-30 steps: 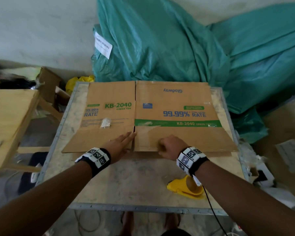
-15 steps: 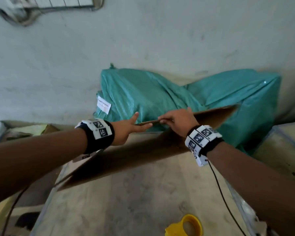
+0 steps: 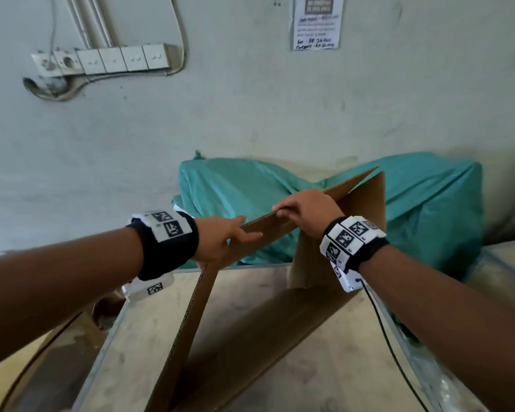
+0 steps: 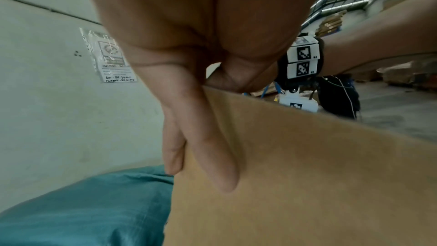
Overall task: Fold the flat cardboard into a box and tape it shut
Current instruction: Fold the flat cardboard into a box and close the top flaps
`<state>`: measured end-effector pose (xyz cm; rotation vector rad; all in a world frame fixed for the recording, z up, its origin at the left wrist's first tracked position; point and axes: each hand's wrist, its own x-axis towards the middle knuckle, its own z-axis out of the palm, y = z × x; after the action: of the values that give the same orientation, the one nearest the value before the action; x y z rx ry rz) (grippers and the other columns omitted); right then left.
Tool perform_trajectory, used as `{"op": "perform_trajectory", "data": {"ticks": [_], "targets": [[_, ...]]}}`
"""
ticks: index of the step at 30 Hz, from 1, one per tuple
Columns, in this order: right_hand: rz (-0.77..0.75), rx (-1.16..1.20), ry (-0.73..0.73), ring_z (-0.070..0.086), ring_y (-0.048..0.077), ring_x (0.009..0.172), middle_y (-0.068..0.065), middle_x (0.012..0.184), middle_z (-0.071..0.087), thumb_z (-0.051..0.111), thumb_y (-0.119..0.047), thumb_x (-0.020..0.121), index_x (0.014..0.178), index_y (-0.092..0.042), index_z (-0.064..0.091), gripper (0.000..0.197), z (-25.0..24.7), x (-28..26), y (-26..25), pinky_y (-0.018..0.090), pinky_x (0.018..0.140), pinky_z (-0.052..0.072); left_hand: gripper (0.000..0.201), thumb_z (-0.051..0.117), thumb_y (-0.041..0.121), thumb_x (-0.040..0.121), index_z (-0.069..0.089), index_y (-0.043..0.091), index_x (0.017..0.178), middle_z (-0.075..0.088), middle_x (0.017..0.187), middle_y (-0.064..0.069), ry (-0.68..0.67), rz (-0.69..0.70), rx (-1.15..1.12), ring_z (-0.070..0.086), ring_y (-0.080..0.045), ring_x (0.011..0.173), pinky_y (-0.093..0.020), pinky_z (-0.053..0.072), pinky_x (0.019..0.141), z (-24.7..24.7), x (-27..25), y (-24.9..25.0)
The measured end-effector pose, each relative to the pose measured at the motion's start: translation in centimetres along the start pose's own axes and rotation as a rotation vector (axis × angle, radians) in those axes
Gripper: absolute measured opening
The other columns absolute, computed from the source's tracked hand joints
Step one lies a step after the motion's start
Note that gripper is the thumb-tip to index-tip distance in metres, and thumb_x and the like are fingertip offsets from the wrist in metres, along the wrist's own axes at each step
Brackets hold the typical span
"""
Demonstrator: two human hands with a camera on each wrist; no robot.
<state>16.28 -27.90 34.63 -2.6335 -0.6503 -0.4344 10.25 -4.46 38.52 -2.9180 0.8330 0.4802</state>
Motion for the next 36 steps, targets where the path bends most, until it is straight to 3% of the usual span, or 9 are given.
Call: {"op": "perform_trajectory", "data": {"ticks": [6,9,13,18,22,25,30,33,36], "targets": [[0.022,0.116,-0.060,0.058,0.017,0.128,-0.005,0.137,0.064,0.072,-0.045,0.086,0.126,-0.032,0.067,0.042,-0.3,0.1,0.7,0.052,0.111,0.042,0.076,0.043,-0.004,0.085,0.025,0.030,0.151,0.021,0.160,0.005,0.058,-0.008,-0.025,0.038,-0.023,0.140,-0.035,0.034,0.112,-0.6,0.8,-0.4],[0.172,-0.146,-0.118,0.016,0.025,0.153,-0.008,0.165,0.022,0.068,-0.057,0.083,0.144,-0.047,0.042,0.067,-1.5,-2.0,2.8,0.076,0.113,0.011,0.085,0.040,-0.009,0.081,0.020,0.036,0.151,0.018,0.160,0.012,0.108,-0.035,-0.037,0.032,-0.016,0.143,-0.033,0.033,0.114,-0.1,0.8,-2.2],[0.456,-0.314,-0.179,-0.017,0.049,0.148,0.002,0.164,-0.026,0.076,-0.060,0.073,0.147,-0.058,0.019,0.093,-1.1,-5.8,6.5,0.083,0.103,0.007,0.086,0.038,-0.009,0.082,0.019,0.041,0.150,0.018,0.159,0.018,0.190,-0.085,-0.030,0.034,-0.011,0.142,-0.026,0.033,0.109,-0.3,0.7,-4.5],[0.473,0.067,-0.134,0.042,0.030,0.142,0.008,0.167,0.006,0.081,-0.015,0.079,0.150,-0.023,0.042,0.081,-1.5,-7.3,7.6,0.033,0.114,0.034,0.083,0.040,-0.013,0.083,0.027,0.036,0.149,0.025,0.156,0.015,0.261,-0.070,-0.103,0.031,-0.008,0.142,-0.015,0.027,0.104,-0.8,1.2,-6.1],[0.343,-0.080,-0.187,0.049,0.028,0.137,0.005,0.165,0.022,0.066,0.000,0.081,0.149,-0.016,0.043,0.073,-5.0,-6.9,6.1,0.033,0.111,0.036,0.083,0.040,-0.019,0.080,0.038,0.037,0.142,0.031,0.145,0.020,0.308,-0.023,-0.227,0.029,-0.005,0.140,-0.015,0.021,0.107,-2.0,2.0,-7.7],[0.297,-0.061,-0.217,0.049,0.029,0.135,0.003,0.164,0.022,0.063,0.006,0.079,0.149,-0.016,0.044,0.076,-8.0,-7.0,5.4,0.032,0.108,0.039,0.104,0.040,-0.023,0.076,0.037,0.070,0.122,0.035,0.143,0.019,0.354,0.007,-0.312,0.030,-0.004,0.137,-0.020,0.023,0.109,-1.8,2.3,-9.3],[0.310,-0.116,-0.402,0.036,0.018,0.145,-0.005,0.165,0.022,0.062,0.007,0.075,0.148,-0.022,0.045,0.080,-8.1,-8.0,6.1,0.023,0.108,0.037,0.087,0.039,-0.021,0.080,0.025,0.038,0.142,0.029,0.157,-0.006,0.253,-0.163,-0.268,0.026,-0.017,0.145,-0.030,0.022,0.115,1.7,3.2,-12.0],[0.269,-0.069,-0.425,0.034,0.016,0.146,-0.012,0.165,0.014,0.061,0.008,0.077,0.149,-0.029,0.041,0.083,-7.6,-8.8,6.6,0.020,0.101,0.043,0.087,0.045,-0.015,0.085,0.023,0.054,0.134,0.018,0.160,-0.005,0.273,-0.195,-0.371,0.015,-0.013,0.146,-0.030,0.022,0.114,2.1,1.7,-12.0],[0.252,-0.074,-0.437,0.025,0.016,0.150,-0.003,0.166,0.004,0.074,-0.009,0.082,0.151,-0.034,0.036,0.082,-7.5,-9.3,7.4,0.030,0.114,0.038,0.088,0.068,0.011,0.087,0.023,0.076,0.125,-0.005,0.162,0.002,0.219,-0.215,-0.697,0.019,-0.018,0.146,-0.029,0.037,0.107,2.8,-1.7,-11.4]]}}
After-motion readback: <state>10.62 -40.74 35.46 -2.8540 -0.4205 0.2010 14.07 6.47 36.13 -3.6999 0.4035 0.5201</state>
